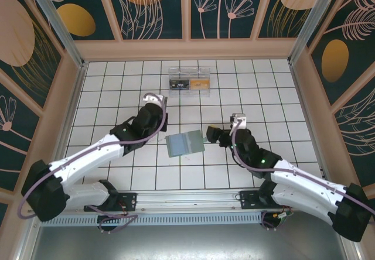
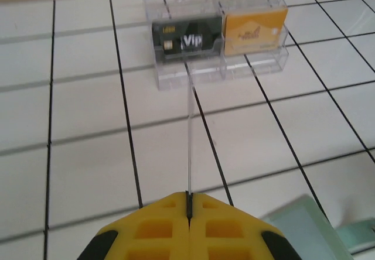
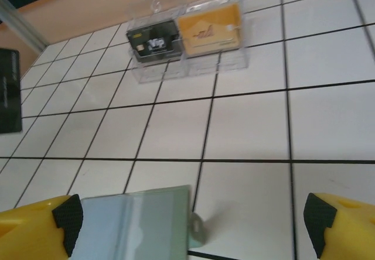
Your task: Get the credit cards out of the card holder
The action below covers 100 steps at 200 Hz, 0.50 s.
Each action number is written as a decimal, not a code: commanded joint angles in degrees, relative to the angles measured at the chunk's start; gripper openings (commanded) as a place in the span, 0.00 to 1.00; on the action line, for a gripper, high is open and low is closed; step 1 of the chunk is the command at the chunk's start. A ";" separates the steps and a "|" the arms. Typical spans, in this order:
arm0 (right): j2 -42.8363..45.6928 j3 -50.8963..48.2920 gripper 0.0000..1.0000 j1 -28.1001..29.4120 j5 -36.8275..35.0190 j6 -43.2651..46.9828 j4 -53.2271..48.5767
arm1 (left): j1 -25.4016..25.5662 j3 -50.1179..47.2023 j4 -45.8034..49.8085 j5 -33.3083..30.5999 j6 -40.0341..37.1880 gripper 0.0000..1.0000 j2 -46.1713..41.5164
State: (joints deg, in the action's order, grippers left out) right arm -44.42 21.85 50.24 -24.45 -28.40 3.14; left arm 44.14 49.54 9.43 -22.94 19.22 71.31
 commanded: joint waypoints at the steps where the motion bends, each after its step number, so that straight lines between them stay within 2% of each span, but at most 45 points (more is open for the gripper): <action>1: 3.22 -2.61 0.99 -0.55 -5.54 -0.55 2.60 | -0.33 4.35 -2.76 -4.99 -15.93 0.00 4.83; 36: 7.56 -4.35 0.99 -0.93 -7.38 -0.66 1.77 | -0.30 8.07 -8.75 -9.40 -33.45 0.00 13.53; 72: 11.11 -5.82 0.99 -0.97 -8.47 -0.42 0.46 | -1.35 13.34 -9.93 -5.91 -50.26 0.00 21.78; 100: 12.73 -7.18 0.99 -1.01 -8.06 -0.16 0.98 | -3.58 16.34 -11.06 -2.01 -59.56 0.00 25.51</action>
State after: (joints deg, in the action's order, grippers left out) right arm -32.95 16.25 49.54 -31.09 -28.80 3.22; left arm 42.70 62.17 1.28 -27.77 -26.87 94.61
